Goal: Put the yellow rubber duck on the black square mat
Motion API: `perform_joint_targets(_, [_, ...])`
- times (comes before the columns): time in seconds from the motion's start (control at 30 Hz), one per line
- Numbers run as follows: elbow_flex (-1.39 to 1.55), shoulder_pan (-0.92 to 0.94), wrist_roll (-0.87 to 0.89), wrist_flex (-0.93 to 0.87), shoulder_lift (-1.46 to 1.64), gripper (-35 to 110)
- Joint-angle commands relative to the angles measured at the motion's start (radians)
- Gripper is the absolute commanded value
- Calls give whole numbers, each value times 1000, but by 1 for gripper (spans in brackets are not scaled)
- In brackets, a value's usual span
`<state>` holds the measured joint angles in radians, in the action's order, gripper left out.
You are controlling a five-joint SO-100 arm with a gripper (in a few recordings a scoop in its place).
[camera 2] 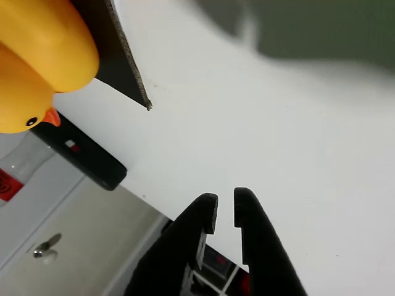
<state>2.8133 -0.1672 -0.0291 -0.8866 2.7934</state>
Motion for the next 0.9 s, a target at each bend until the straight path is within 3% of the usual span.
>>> perform_joint_targets(0.0, [0,-14,-17,-6,8,3])
perform_joint_targets(0.87, [0,-11,-18,-6,8,3])
